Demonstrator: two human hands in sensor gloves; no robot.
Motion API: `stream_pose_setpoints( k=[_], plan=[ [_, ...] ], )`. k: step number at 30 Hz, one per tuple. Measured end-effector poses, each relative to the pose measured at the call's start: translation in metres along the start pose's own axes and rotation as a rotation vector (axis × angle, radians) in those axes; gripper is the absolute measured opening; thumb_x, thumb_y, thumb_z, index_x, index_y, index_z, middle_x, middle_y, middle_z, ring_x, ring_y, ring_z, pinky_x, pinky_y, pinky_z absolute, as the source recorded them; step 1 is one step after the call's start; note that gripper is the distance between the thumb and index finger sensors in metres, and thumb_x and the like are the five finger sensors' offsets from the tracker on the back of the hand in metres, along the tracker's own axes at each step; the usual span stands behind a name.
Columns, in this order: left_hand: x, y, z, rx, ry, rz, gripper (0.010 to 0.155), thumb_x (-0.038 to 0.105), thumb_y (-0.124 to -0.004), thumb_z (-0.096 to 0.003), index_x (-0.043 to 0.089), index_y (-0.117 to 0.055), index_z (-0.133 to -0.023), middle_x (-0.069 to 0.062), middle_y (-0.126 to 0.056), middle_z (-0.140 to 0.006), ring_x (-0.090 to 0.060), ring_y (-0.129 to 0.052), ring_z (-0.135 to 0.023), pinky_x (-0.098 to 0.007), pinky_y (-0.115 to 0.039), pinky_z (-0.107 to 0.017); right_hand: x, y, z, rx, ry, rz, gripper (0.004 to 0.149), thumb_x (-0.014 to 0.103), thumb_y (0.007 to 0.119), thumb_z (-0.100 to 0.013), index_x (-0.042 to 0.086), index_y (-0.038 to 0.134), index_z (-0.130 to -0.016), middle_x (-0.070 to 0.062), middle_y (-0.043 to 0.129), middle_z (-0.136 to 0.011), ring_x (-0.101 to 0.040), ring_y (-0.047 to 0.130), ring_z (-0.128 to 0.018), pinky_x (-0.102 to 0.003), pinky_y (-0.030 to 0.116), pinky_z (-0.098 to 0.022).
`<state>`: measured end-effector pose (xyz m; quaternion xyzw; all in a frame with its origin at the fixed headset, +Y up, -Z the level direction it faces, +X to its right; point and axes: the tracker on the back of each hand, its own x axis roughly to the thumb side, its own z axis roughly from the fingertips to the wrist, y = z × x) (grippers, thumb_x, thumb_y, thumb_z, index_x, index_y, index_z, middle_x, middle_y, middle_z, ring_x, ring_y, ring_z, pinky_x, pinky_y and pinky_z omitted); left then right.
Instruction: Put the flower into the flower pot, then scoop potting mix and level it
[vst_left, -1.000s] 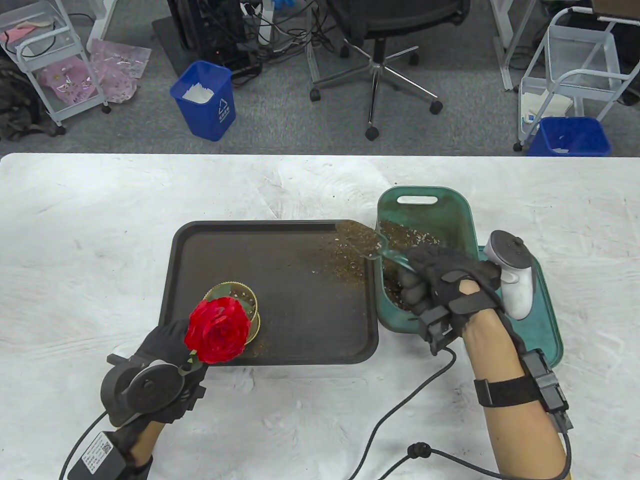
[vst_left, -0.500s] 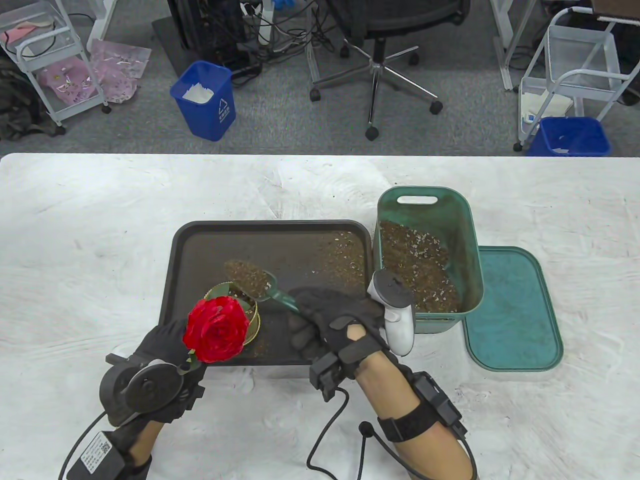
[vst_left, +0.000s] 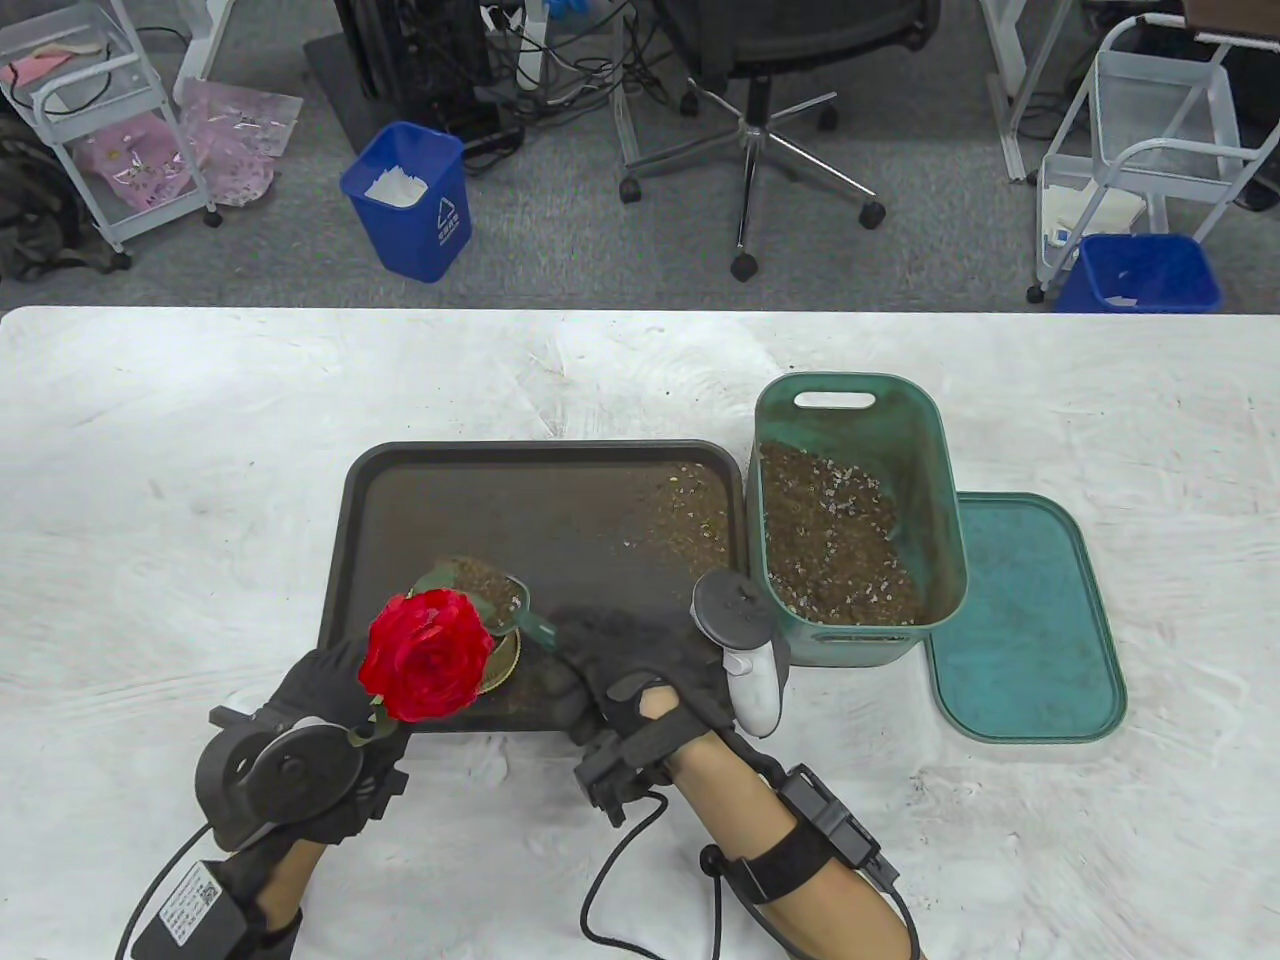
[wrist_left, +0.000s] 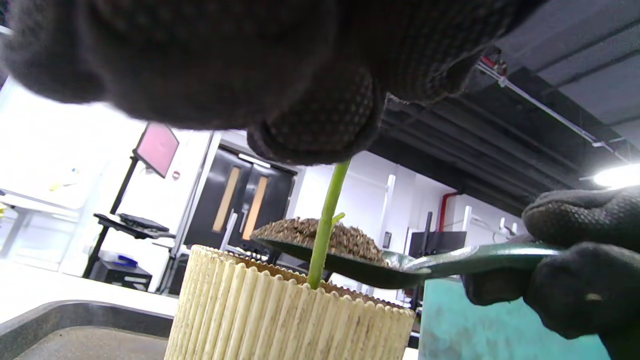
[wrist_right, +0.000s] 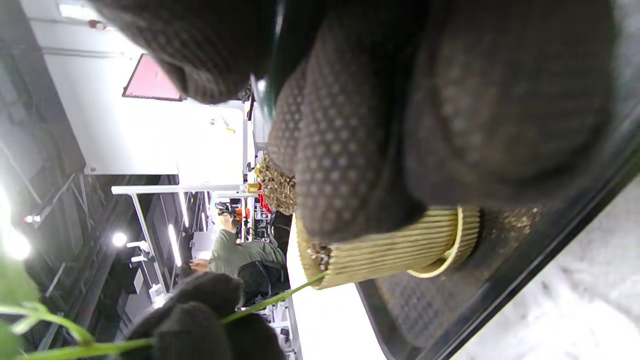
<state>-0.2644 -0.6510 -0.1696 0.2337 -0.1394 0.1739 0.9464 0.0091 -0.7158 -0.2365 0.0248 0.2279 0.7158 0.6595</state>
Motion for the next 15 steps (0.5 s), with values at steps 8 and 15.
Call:
stream_pose_setpoints(
  k=[8, 15],
  plan=[
    [-0.001, 0.001, 0.000, -0.001, 0.001, 0.005, 0.044, 0.046, -0.079, -0.0401, 0.020, -0.094, -0.072, -0.001, -0.104, -0.047, -0.015, -0.103, -0.013, -0.038, -0.092, -0.025, 0.006, 0.022, 0.007, -0.164, -0.240, 0.401, 0.052, 0.033, 0.081, -0.040, 0.004, 0.078, -0.083, -0.014, 0.100, -0.055, -0.028, 0.109, -0.024, -0.044, 0.096, -0.012],
    [-0.001, 0.000, 0.000, -0.001, 0.003, 0.015, 0.044, 0.046, -0.079, -0.0401, 0.020, -0.094, -0.072, -0.001, -0.104, -0.047, -0.015, -0.102, -0.013, -0.038, -0.092, -0.025, 0.012, 0.045, 0.021, -0.339, -0.494, 0.826, 0.051, 0.035, 0.085, -0.038, 0.007, 0.081, -0.081, -0.011, 0.102, -0.052, -0.027, 0.109, -0.023, -0.044, 0.096, -0.011]
  ],
)
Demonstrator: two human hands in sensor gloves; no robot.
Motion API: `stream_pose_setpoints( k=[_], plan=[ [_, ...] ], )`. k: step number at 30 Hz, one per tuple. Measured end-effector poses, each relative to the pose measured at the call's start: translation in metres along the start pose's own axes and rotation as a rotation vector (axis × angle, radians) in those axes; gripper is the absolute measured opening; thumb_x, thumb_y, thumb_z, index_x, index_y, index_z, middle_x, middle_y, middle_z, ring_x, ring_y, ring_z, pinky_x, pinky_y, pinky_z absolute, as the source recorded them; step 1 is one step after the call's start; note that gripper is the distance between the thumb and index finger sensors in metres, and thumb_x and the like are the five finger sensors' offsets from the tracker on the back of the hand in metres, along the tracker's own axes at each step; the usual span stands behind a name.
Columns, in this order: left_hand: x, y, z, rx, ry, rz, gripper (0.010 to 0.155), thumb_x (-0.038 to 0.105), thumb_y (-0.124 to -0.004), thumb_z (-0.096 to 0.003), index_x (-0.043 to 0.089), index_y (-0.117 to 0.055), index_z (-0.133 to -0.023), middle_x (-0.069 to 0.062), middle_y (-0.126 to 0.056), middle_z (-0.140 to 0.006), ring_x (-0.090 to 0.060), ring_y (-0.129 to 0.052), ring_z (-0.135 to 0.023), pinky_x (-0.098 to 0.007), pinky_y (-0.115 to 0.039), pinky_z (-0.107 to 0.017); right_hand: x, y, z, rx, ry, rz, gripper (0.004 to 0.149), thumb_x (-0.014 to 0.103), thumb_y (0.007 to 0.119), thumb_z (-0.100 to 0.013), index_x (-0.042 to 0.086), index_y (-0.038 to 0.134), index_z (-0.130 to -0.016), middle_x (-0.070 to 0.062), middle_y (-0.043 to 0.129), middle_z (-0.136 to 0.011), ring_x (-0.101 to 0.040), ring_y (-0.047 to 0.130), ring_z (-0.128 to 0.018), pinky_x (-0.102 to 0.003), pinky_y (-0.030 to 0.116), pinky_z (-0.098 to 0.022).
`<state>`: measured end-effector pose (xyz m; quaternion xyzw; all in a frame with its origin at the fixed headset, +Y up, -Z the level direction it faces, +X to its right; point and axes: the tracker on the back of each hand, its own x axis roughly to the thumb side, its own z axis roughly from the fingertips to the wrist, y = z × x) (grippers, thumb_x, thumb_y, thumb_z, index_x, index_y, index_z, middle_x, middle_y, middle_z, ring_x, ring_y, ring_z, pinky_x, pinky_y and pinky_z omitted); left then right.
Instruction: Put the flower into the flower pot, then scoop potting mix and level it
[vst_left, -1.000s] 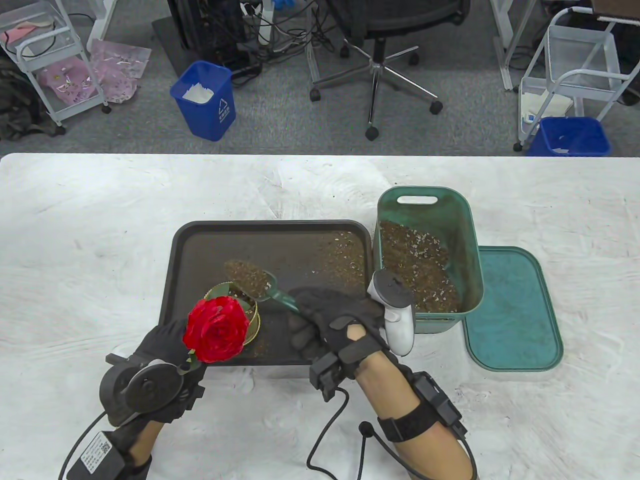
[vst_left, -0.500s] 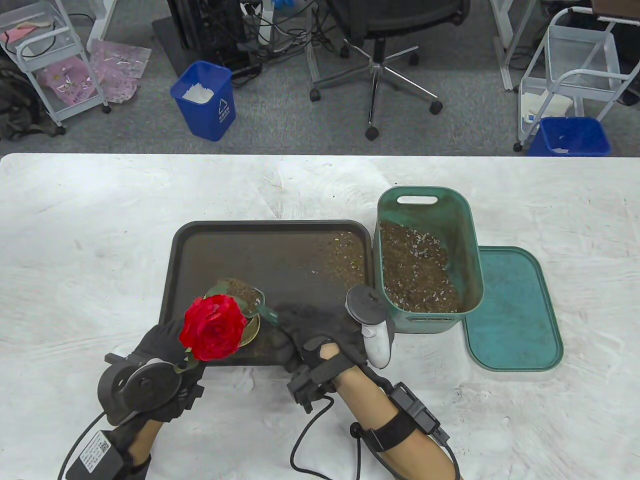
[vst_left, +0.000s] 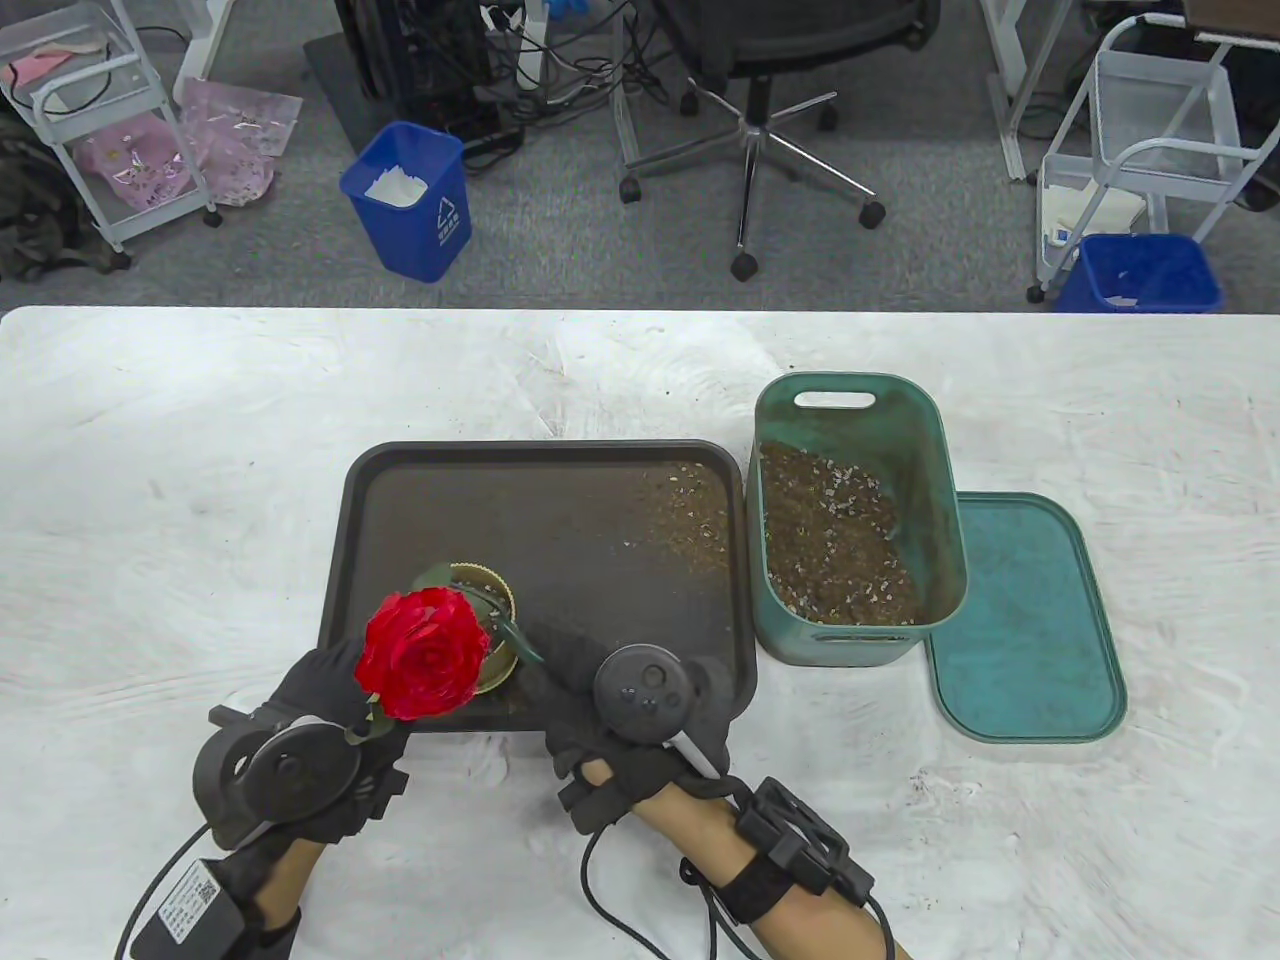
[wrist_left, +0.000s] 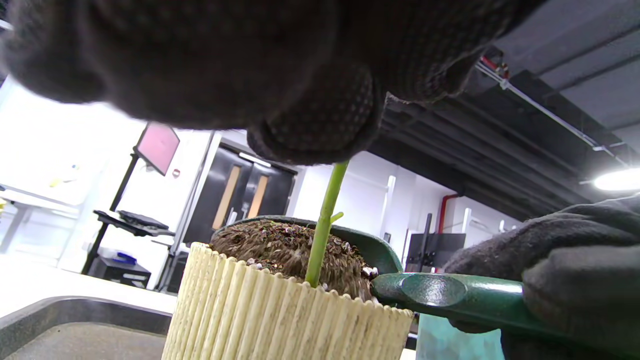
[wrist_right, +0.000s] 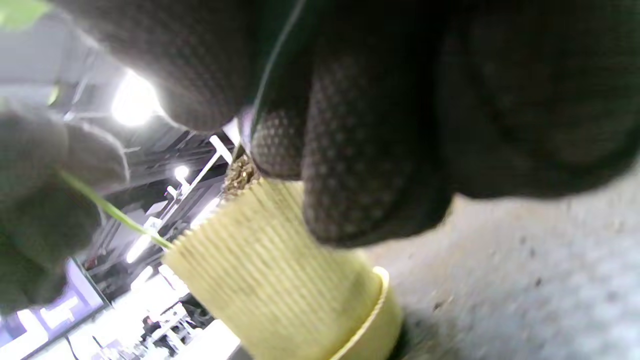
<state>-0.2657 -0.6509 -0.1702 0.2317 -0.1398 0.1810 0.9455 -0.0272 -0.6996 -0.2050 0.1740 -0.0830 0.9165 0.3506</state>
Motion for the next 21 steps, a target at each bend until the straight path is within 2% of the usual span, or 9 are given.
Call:
stream_pose_setpoints(
  k=[6, 14, 17, 21],
  plan=[
    [0.000, 0.000, 0.000, 0.000, -0.001, 0.001, 0.044, 0.046, -0.079, -0.0402, 0.020, -0.094, -0.072, -0.001, -0.104, -0.046, -0.015, -0.103, -0.013, -0.038, -0.092, -0.025, 0.013, 0.009, 0.007, -0.076, -0.164, 0.240, 0.055, 0.036, 0.086, -0.038, 0.008, 0.079, -0.084, -0.010, 0.102, -0.050, -0.026, 0.109, -0.021, -0.044, 0.096, -0.010],
    [-0.001, 0.000, 0.000, 0.001, 0.001, 0.000, 0.044, 0.046, -0.079, -0.0402, 0.020, -0.094, -0.072, -0.001, -0.104, -0.047, -0.015, -0.102, -0.013, -0.038, -0.092, -0.025, 0.023, 0.006, 0.016, -0.226, -0.294, 0.346, 0.052, 0.032, 0.082, -0.037, 0.006, 0.081, -0.082, -0.009, 0.102, -0.050, -0.026, 0.108, -0.020, -0.044, 0.096, -0.010],
    [-0.001, 0.000, 0.000, 0.000, 0.003, 0.004, 0.044, 0.046, -0.079, -0.0402, 0.020, -0.094, -0.072, -0.001, -0.104, -0.047, -0.015, -0.103, -0.013, -0.038, -0.092, -0.025, 0.029, -0.009, 0.014, -0.264, -0.292, 0.300, 0.051, 0.032, 0.081, -0.037, 0.006, 0.080, -0.081, -0.009, 0.102, -0.050, -0.026, 0.108, -0.021, -0.044, 0.096, -0.010],
    [-0.001, 0.000, 0.000, -0.001, 0.002, -0.002, 0.044, 0.046, -0.079, -0.0401, 0.020, -0.094, -0.072, -0.001, -0.104, -0.047, -0.015, -0.103, -0.013, -0.038, -0.092, -0.025, 0.031, -0.055, 0.012, -0.340, -0.256, 0.250, 0.051, 0.032, 0.080, -0.037, 0.005, 0.080, -0.081, -0.010, 0.101, -0.051, -0.027, 0.108, -0.022, -0.045, 0.095, -0.011]
  ],
)
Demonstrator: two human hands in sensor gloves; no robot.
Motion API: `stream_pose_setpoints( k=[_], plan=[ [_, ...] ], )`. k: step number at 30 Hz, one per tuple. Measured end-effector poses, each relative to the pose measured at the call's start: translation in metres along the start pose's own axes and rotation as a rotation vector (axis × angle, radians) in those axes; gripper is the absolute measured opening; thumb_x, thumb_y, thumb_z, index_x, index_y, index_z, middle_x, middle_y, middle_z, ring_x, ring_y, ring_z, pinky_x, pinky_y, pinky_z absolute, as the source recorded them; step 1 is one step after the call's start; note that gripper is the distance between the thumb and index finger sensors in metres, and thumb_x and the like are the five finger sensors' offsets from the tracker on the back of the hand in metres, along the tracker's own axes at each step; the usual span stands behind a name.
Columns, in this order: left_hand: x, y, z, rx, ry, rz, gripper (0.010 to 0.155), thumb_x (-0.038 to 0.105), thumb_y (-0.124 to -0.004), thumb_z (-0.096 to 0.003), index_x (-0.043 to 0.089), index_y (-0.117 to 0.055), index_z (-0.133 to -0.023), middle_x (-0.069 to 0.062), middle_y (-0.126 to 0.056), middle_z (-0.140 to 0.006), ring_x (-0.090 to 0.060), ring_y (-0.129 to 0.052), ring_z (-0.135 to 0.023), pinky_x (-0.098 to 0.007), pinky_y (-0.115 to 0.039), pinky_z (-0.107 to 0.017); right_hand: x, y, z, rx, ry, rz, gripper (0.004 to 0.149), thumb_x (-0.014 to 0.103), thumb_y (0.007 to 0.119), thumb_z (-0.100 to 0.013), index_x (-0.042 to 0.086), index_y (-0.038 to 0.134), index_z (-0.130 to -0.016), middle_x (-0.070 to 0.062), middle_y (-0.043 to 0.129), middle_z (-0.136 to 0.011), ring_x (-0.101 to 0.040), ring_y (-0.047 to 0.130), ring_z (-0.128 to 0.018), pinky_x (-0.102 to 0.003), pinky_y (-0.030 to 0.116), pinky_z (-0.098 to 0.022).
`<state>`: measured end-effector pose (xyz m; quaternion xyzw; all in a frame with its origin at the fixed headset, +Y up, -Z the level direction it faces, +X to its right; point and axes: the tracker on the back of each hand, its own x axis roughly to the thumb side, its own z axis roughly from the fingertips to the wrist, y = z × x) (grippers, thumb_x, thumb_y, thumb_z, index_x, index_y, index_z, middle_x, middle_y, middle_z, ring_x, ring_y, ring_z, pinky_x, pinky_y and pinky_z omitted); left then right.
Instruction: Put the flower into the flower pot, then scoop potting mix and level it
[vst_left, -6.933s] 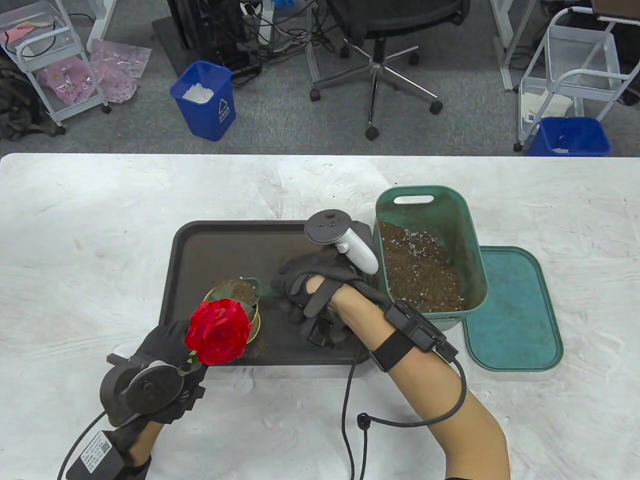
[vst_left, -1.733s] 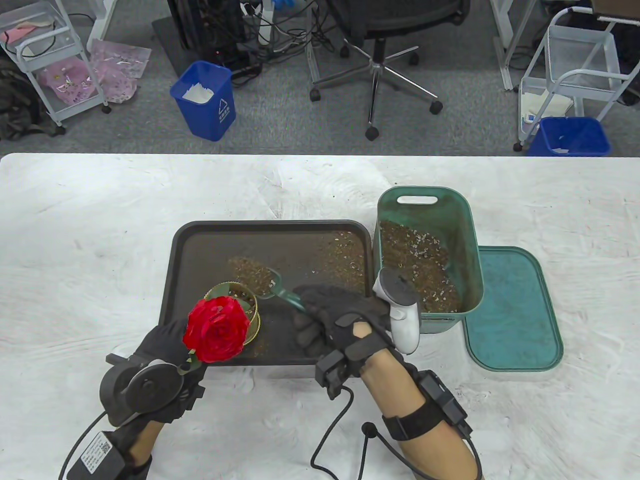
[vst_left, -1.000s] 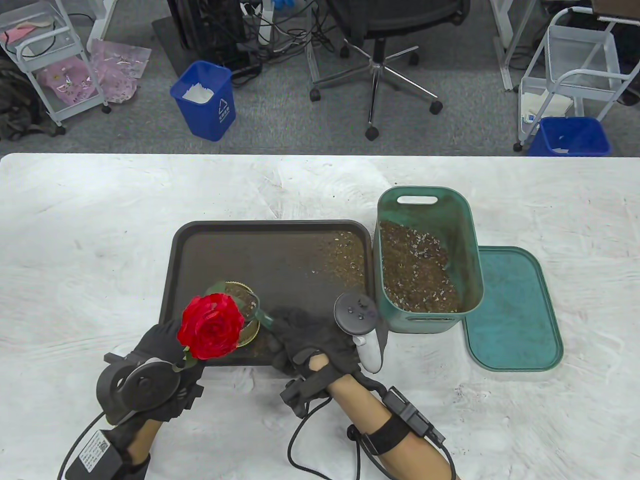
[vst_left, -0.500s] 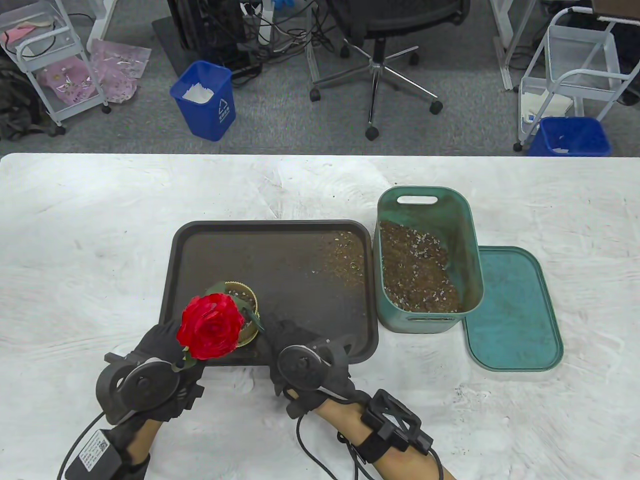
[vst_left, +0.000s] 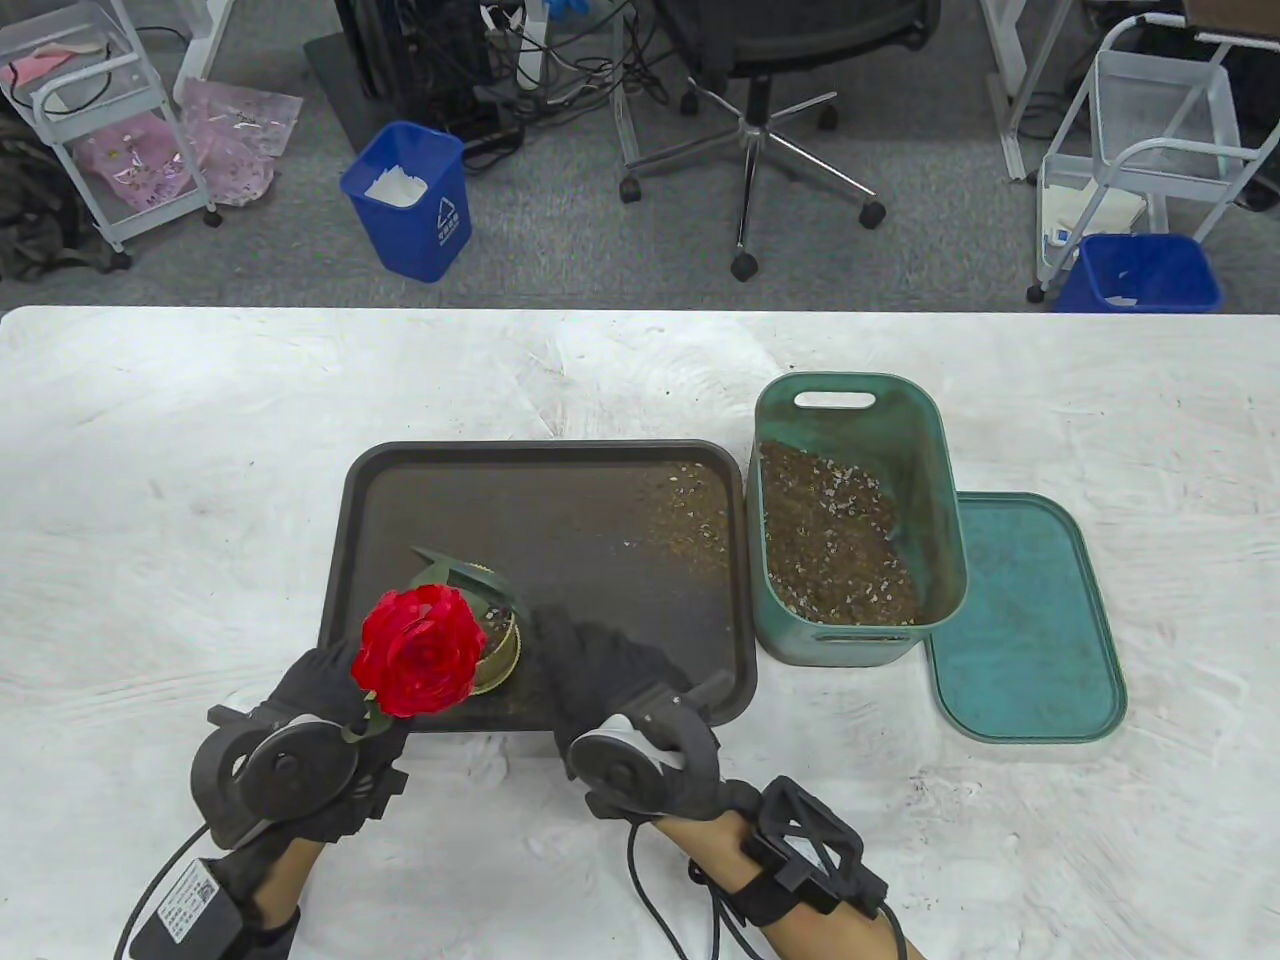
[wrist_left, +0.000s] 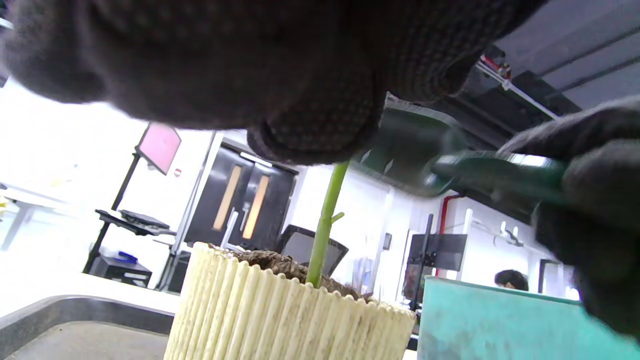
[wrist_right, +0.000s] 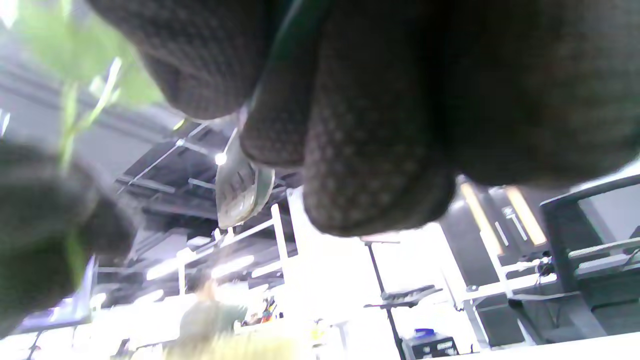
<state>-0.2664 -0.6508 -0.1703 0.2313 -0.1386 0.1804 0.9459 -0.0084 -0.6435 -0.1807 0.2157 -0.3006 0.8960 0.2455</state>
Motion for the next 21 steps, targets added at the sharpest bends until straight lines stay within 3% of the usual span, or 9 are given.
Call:
stream_pose_setpoints(
  k=[4, 8, 10, 13, 16, 18, 21],
  plan=[
    [0.001, 0.000, 0.000, -0.003, -0.009, -0.012, 0.044, 0.046, -0.079, -0.0402, 0.020, -0.094, -0.072, -0.001, -0.104, -0.047, -0.015, -0.103, -0.013, -0.038, -0.092, -0.025, -0.026, -0.054, -0.021, 0.038, 0.050, 0.148, 0.050, 0.033, 0.080, -0.038, 0.006, 0.079, -0.081, -0.009, 0.101, -0.054, -0.029, 0.109, -0.026, -0.045, 0.096, -0.014],
    [0.001, 0.000, 0.000, -0.003, -0.013, -0.015, 0.044, 0.046, -0.079, -0.0401, 0.020, -0.094, -0.072, -0.001, -0.104, -0.047, -0.015, -0.103, -0.013, -0.038, -0.092, -0.025, -0.072, -0.111, -0.050, 0.008, 0.149, 0.382, 0.050, 0.033, 0.080, -0.038, 0.007, 0.079, -0.080, -0.009, 0.101, -0.054, -0.029, 0.108, -0.026, -0.045, 0.095, -0.014],
    [0.001, 0.000, 0.000, -0.003, -0.012, -0.014, 0.044, 0.046, -0.079, -0.0402, 0.020, -0.094, -0.072, -0.001, -0.104, -0.047, -0.015, -0.103, -0.013, -0.038, -0.092, -0.025, -0.102, -0.122, -0.068, 0.102, 0.248, 0.503, 0.049, 0.033, 0.080, -0.038, 0.009, 0.081, -0.081, -0.009, 0.101, -0.054, -0.030, 0.108, -0.027, -0.046, 0.095, -0.015],
    [0.002, 0.000, 0.000, -0.002, -0.008, -0.011, 0.044, 0.046, -0.079, -0.0402, 0.020, -0.094, -0.072, -0.001, -0.104, -0.047, -0.015, -0.103, -0.013, -0.038, -0.092, -0.025, -0.156, -0.108, -0.091, 0.473, 0.422, 0.662, 0.048, 0.033, 0.080, -0.039, 0.011, 0.081, -0.082, -0.010, 0.101, -0.056, -0.032, 0.107, -0.030, -0.048, 0.093, -0.018],
    [0.001, 0.000, 0.000, -0.001, -0.005, -0.013, 0.044, 0.046, -0.079, -0.0401, 0.020, -0.094, -0.072, -0.001, -0.104, -0.047, -0.015, -0.103, -0.013, -0.038, -0.092, -0.025, -0.191, -0.071, -0.097, 0.742, 0.483, 0.709, 0.048, 0.033, 0.081, -0.038, 0.012, 0.082, -0.082, -0.010, 0.101, -0.057, -0.032, 0.106, -0.031, -0.049, 0.093, -0.019],
    [0.001, 0.000, 0.000, 0.000, 0.000, -0.010, 0.044, 0.046, -0.079, -0.0401, 0.020, -0.094, -0.072, -0.001, -0.104, -0.046, -0.015, -0.103, -0.013, -0.038, -0.092, -0.025, -0.204, -0.049, -0.101, 0.800, 0.501, 0.715, 0.048, 0.032, 0.081, -0.038, 0.013, 0.081, -0.082, -0.010, 0.101, -0.058, -0.033, 0.106, -0.033, -0.049, 0.093, -0.021],
    [0.001, 0.000, 0.000, 0.001, 0.006, -0.012, 0.044, 0.046, -0.079, -0.0401, 0.020, -0.094, -0.072, -0.001, -0.104, -0.047, -0.015, -0.103, -0.013, -0.038, -0.092, -0.025, -0.213, -0.023, -0.109, 0.752, 0.473, 0.769, 0.048, 0.032, 0.081, -0.037, 0.014, 0.081, -0.082, -0.010, 0.100, -0.059, -0.033, 0.106, -0.034, -0.050, 0.092, -0.022]
  ],
)
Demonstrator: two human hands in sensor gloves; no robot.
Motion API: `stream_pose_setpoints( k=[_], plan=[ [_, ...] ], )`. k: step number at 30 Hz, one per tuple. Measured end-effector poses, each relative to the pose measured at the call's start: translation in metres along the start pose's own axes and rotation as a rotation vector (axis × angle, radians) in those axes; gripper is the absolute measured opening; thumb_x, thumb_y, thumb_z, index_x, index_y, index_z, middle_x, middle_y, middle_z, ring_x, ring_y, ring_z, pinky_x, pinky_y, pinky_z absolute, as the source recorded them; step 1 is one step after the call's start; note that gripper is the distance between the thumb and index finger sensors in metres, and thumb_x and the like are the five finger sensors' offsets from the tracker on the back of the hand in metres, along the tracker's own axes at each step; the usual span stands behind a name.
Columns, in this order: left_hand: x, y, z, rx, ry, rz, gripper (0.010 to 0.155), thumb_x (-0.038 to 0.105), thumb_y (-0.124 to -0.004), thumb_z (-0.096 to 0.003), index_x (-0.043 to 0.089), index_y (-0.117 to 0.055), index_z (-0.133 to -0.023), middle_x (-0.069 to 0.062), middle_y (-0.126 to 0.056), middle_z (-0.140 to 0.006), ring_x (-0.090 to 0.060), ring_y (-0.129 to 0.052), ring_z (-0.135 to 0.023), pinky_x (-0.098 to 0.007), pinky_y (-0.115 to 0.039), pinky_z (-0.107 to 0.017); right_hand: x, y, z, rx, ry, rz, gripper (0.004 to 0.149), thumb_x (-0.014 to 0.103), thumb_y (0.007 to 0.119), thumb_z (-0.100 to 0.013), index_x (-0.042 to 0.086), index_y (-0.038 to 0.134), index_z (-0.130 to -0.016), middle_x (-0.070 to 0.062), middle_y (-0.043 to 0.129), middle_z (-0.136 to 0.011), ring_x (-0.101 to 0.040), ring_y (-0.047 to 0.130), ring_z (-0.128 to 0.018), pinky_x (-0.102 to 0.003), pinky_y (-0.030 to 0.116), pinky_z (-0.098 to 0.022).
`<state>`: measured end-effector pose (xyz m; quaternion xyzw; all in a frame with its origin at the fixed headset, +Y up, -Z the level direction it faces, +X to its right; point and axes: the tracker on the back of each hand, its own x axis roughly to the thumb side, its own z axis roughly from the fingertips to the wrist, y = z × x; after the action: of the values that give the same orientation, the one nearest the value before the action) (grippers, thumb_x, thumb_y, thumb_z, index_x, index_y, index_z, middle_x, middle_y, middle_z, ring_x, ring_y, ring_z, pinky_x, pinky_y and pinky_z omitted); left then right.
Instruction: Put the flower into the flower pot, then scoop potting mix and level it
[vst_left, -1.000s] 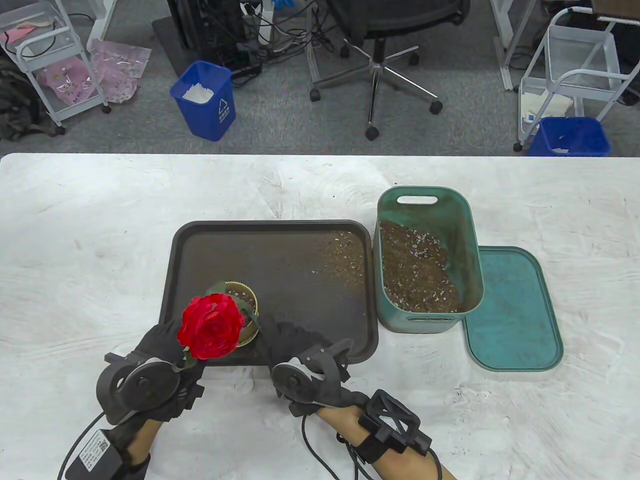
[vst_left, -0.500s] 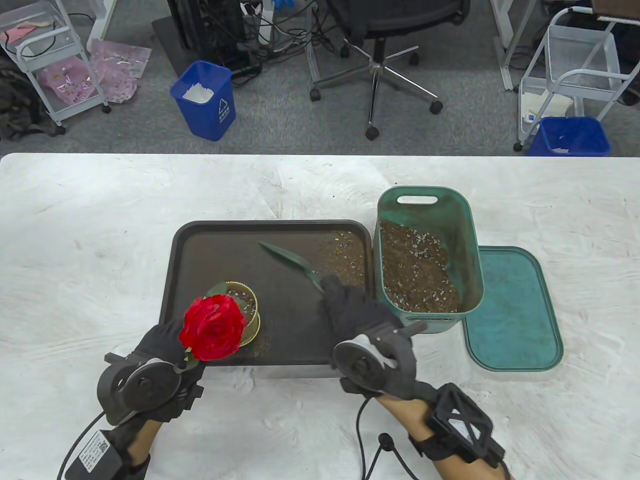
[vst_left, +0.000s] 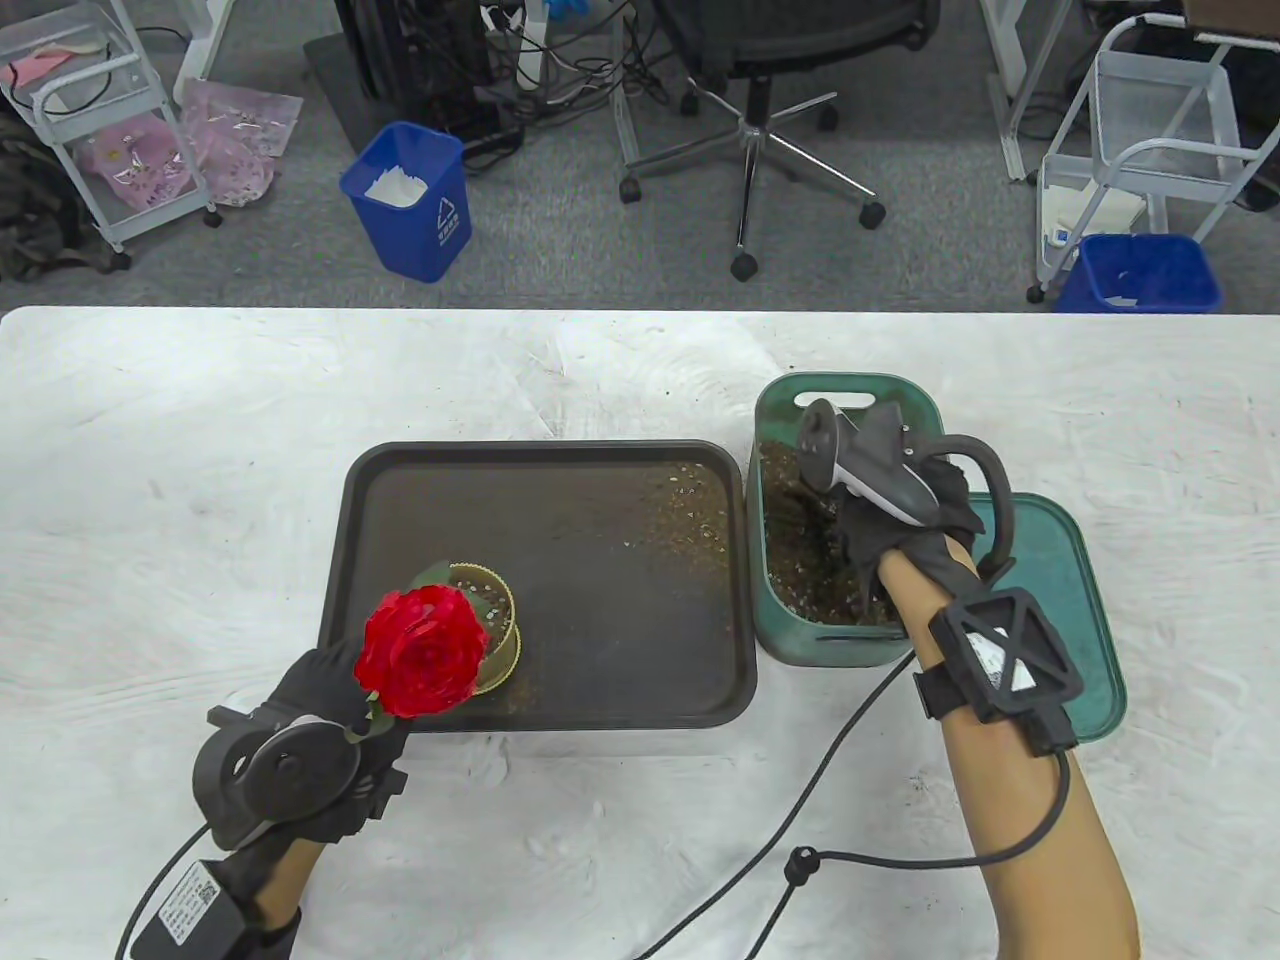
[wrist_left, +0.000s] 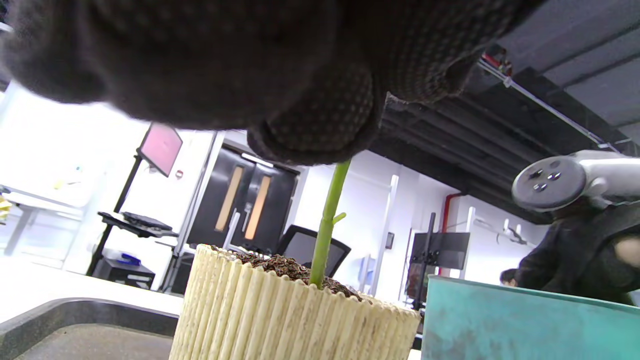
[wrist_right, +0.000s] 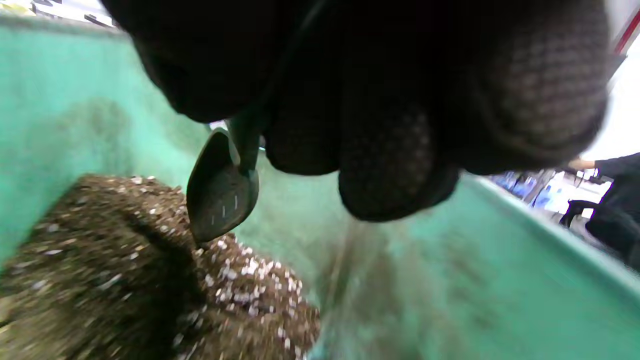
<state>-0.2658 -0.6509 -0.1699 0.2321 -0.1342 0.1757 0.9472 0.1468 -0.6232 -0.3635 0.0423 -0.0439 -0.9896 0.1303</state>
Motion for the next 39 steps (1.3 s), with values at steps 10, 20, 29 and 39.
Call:
stream_pose_setpoints(
  k=[10, 20, 29, 39],
  plan=[
    [0.000, 0.000, 0.000, -0.006, -0.008, 0.004, 0.044, 0.046, -0.079, -0.0400, 0.020, -0.094, -0.072, -0.001, -0.104, -0.046, -0.015, -0.103, -0.013, -0.038, -0.092, -0.025, 0.013, 0.022, -0.028, 0.062, -0.012, 0.003, 0.049, 0.032, 0.081, -0.037, 0.017, 0.080, -0.084, -0.008, 0.100, -0.061, -0.032, 0.106, -0.036, -0.049, 0.093, -0.024],
    [0.000, 0.000, 0.000, -0.007, -0.011, -0.001, 0.044, 0.046, -0.079, -0.0401, 0.020, -0.094, -0.072, -0.001, -0.104, -0.047, -0.015, -0.103, -0.013, -0.038, -0.092, -0.025, -0.021, 0.051, -0.042, 0.640, 0.132, -0.521, 0.054, 0.033, 0.077, -0.038, 0.005, 0.075, -0.085, -0.010, 0.099, -0.055, -0.027, 0.107, -0.028, -0.044, 0.094, -0.017],
    [0.000, 0.000, 0.000, -0.009, -0.013, -0.004, 0.044, 0.046, -0.079, -0.0401, 0.020, -0.094, -0.072, -0.001, -0.104, -0.047, -0.015, -0.103, -0.013, -0.038, -0.092, -0.025, -0.039, 0.065, -0.036, 0.811, 0.182, -0.980, 0.055, 0.034, 0.074, -0.040, 0.000, 0.072, -0.083, -0.009, 0.098, -0.053, -0.023, 0.107, -0.024, -0.039, 0.096, -0.012],
    [0.001, -0.001, 0.000, -0.006, -0.010, -0.003, 0.044, 0.046, -0.079, -0.0401, 0.020, -0.094, -0.072, -0.001, -0.104, -0.047, -0.015, -0.103, -0.013, -0.038, -0.092, -0.025, -0.068, 0.055, 0.000, 0.743, 0.235, -1.320, 0.054, 0.033, 0.074, -0.040, -0.002, 0.073, -0.082, -0.012, 0.099, -0.051, -0.023, 0.110, -0.021, -0.038, 0.098, -0.008]
  ],
)
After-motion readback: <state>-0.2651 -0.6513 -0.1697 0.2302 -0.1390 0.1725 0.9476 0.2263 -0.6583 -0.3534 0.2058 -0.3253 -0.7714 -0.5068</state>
